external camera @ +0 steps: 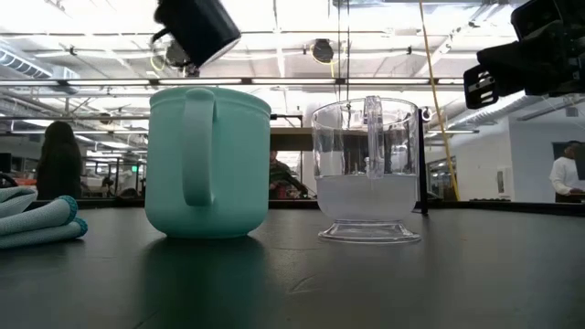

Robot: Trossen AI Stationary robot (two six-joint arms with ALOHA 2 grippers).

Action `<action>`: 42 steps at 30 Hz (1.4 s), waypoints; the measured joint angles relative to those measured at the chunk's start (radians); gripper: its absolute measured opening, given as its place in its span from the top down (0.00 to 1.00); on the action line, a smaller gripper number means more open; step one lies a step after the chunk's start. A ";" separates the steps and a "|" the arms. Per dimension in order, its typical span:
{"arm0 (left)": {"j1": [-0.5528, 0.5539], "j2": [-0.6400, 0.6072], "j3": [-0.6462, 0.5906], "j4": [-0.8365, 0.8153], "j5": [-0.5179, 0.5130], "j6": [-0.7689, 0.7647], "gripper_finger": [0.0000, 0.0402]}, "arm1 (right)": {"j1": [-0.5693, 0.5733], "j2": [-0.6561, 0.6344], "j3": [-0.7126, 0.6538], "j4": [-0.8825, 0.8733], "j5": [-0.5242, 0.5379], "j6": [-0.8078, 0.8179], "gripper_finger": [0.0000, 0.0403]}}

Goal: Stack small to large cups/mugs on shelf
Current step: Put the dark blue mug on the shelf

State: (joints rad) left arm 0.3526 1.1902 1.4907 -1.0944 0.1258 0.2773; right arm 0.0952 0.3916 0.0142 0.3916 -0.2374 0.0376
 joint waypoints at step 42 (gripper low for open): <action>0.190 0.429 0.418 -0.214 -0.206 -0.666 0.96 | 0.000 0.000 0.000 -0.001 0.000 0.005 1.00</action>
State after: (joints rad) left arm 0.5430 1.6192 1.9091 -1.3083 -0.0800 -0.3883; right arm 0.0952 0.3912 0.0143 0.3908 -0.2375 0.0429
